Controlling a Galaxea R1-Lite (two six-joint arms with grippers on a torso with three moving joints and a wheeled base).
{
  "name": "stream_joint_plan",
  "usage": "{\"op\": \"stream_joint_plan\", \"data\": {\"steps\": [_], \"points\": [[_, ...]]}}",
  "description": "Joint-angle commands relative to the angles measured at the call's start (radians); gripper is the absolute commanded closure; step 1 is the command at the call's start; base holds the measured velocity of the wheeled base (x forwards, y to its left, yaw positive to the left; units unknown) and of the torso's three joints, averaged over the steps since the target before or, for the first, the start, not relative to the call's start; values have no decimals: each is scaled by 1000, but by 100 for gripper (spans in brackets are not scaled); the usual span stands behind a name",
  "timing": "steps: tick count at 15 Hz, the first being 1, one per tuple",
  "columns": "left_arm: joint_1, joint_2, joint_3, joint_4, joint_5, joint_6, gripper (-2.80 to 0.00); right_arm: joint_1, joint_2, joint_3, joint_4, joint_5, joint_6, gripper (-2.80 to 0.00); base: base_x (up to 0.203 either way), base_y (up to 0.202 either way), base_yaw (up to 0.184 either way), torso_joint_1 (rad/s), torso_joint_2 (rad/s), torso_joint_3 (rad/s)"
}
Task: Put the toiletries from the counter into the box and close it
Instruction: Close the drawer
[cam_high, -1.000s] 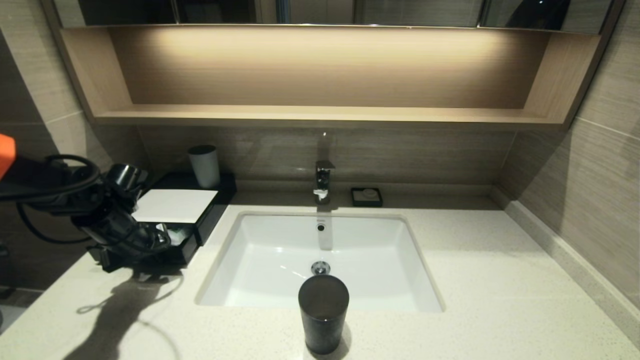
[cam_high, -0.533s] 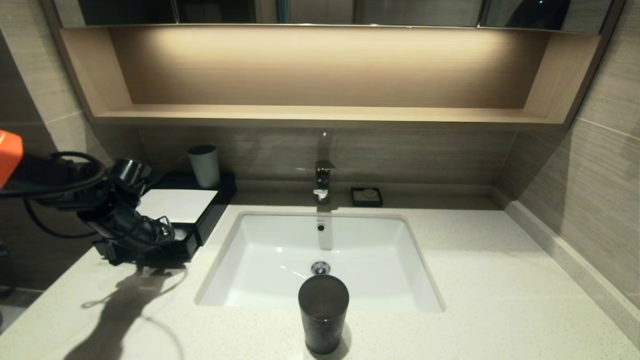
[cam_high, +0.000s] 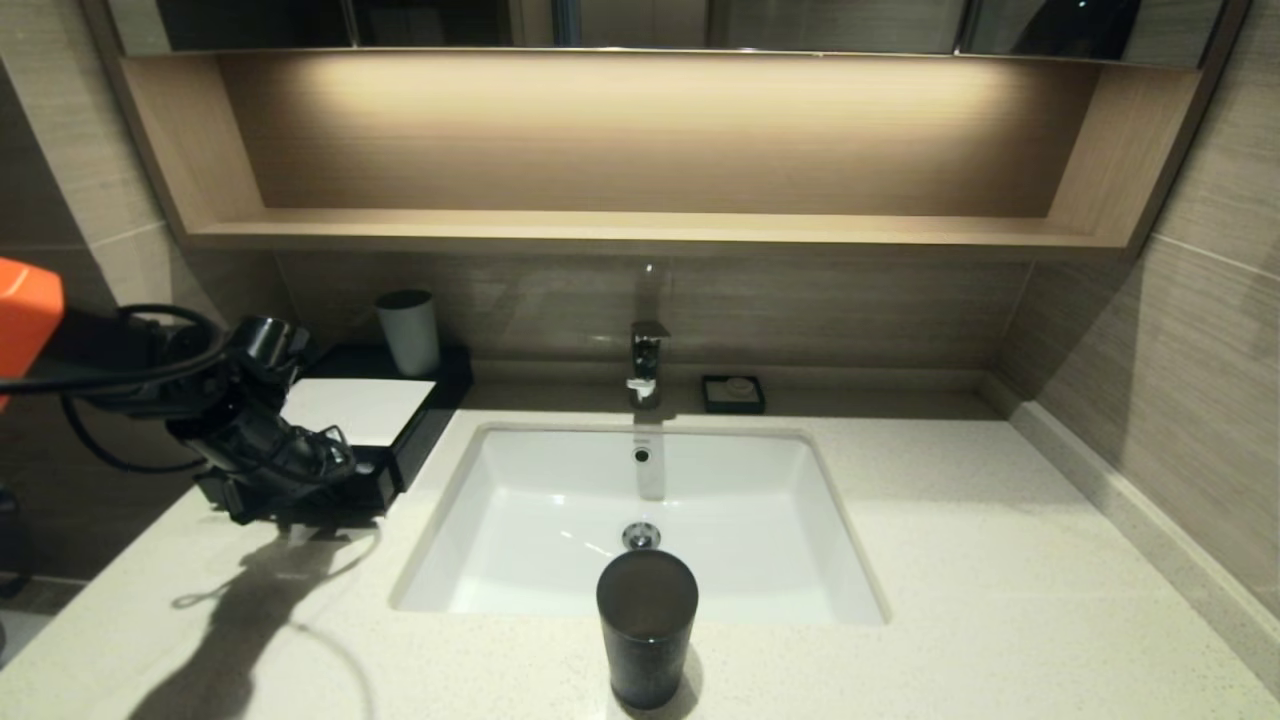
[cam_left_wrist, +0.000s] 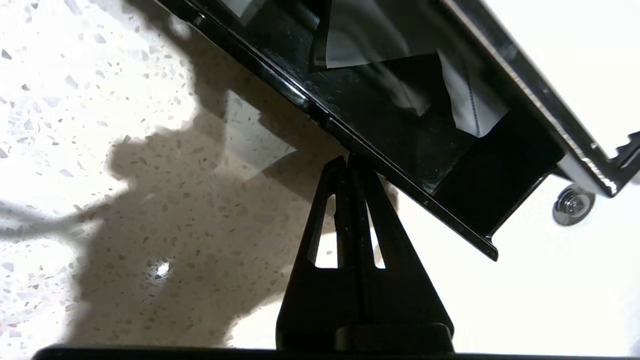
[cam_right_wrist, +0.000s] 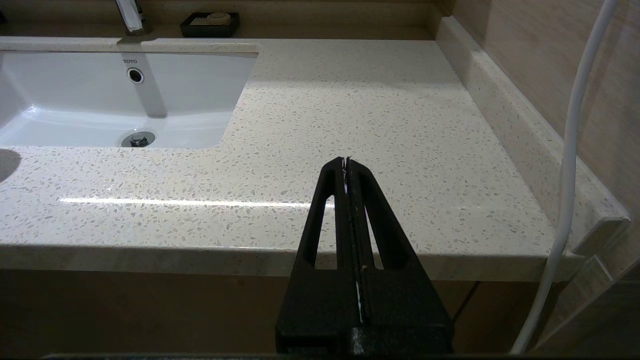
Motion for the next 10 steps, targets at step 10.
{"op": "stream_joint_plan", "data": {"steps": [10], "points": [[-1, 7, -25, -16, -1, -12, 0, 0, 0, 2, 0, 0, 0, 0, 0, 0, 0, 0, 0, 0]]}}
